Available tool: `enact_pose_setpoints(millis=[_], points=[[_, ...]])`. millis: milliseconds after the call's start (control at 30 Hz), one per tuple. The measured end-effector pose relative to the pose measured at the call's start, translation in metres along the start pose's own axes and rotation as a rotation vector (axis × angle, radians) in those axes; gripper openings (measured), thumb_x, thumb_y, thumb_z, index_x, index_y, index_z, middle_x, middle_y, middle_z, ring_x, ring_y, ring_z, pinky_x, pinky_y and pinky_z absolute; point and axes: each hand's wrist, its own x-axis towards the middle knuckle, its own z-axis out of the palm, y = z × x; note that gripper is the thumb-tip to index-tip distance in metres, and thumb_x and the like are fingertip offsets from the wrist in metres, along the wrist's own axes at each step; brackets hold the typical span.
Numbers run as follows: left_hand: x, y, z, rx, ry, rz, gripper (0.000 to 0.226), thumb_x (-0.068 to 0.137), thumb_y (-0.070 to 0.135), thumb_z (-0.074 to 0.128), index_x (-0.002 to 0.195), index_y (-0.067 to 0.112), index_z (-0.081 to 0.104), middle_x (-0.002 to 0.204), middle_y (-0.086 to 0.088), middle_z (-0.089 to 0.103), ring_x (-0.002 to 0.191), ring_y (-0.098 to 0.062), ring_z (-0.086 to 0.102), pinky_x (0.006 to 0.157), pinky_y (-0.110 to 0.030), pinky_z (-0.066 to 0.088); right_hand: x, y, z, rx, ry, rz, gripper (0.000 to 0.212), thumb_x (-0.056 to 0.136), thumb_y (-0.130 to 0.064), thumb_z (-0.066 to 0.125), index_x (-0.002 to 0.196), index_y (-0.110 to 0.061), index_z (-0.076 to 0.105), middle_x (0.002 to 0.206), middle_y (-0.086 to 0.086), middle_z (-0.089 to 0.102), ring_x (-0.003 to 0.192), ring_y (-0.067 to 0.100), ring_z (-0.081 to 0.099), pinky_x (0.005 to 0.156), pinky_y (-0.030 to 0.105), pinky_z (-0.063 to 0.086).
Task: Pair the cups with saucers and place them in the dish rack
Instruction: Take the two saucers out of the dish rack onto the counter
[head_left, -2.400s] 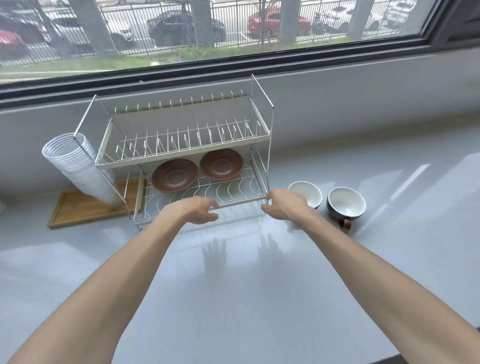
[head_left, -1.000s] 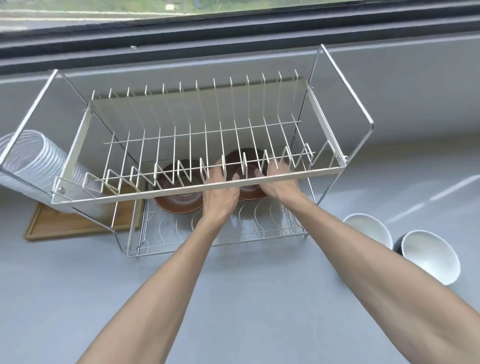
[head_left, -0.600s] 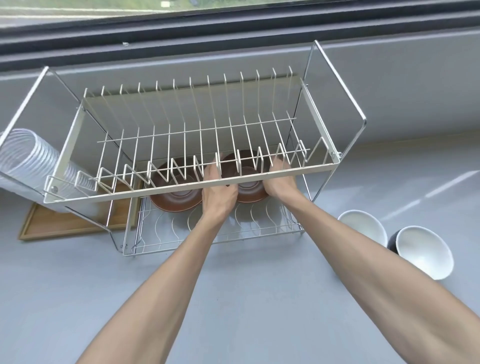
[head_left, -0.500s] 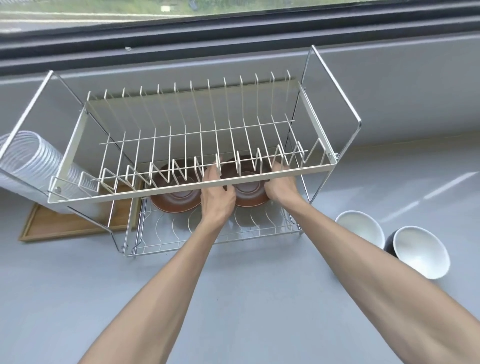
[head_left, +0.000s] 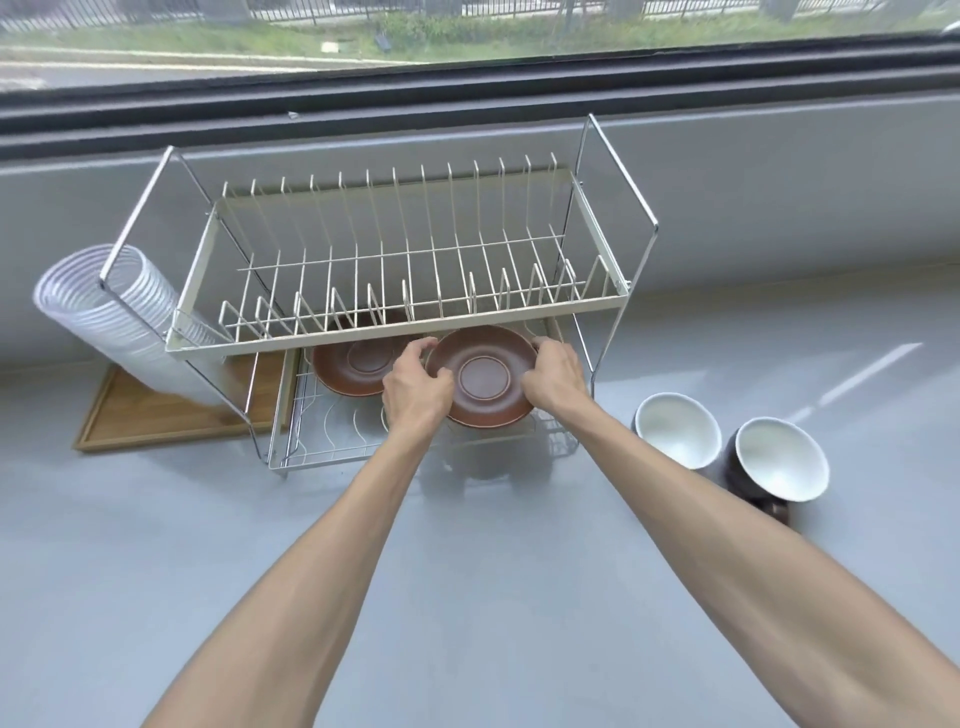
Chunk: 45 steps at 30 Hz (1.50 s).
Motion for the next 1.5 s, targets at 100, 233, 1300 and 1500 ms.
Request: enact_pose_setpoints(millis=[100, 233, 1300, 1500], points=[[-0.015, -0.001, -0.009, -0.037, 0.014, -0.029, 0.037, 0.086, 0.021, 0.058, 0.121, 0.03, 0.067, 0.118, -0.002, 0.073, 0.113, -0.026, 0.065, 0.1, -0.039, 0.05, -0.022, 0.003, -0.004, 0.042, -0.002, 0.012, 0.05, 0.084, -0.001, 0.052, 0.132, -0.006, 0.062, 0.133, 0.02, 0.064, 0.125, 0.038, 0.058, 0.102, 0.039, 0.049], [-0.037, -0.008, -0.013, -0.08, 0.01, -0.058, 0.033, 0.086, 0.023, 0.056, 0.115, 0.029, 0.07, 0.114, -0.001, 0.075, 0.112, -0.024, 0.066, 0.1, -0.038, 0.049, -0.052, 0.011, -0.005, 0.099, 0.017, 0.018, 0.047, 0.084, -0.005, 0.052, 0.128, -0.011, 0.068, 0.129, 0.015, 0.069, 0.122, 0.037, 0.06, 0.101, 0.039, 0.051], [-0.226, -0.009, 0.115, -0.152, -0.59, -0.041, 0.027, 0.07, 0.049, 0.061, 0.094, 0.038, 0.064, 0.11, -0.001, 0.072, 0.104, -0.026, 0.069, 0.097, -0.049, 0.054, -0.228, 0.233, -0.072, 0.465, 0.268, 0.394, 0.04, 0.086, -0.016, 0.054, 0.122, -0.016, 0.07, 0.113, 0.006, 0.074, 0.108, 0.031, 0.068, 0.092, 0.05, 0.058], [-0.243, 0.001, 0.149, -0.169, -0.672, -0.073, 0.038, 0.069, 0.055, 0.061, 0.103, 0.038, 0.065, 0.112, 0.002, 0.07, 0.103, -0.02, 0.068, 0.097, -0.043, 0.055, -0.231, 0.273, -0.083, 0.449, 0.289, 0.479, 0.041, 0.089, -0.02, 0.056, 0.128, -0.016, 0.067, 0.122, 0.005, 0.071, 0.115, 0.029, 0.063, 0.097, 0.039, 0.054]])
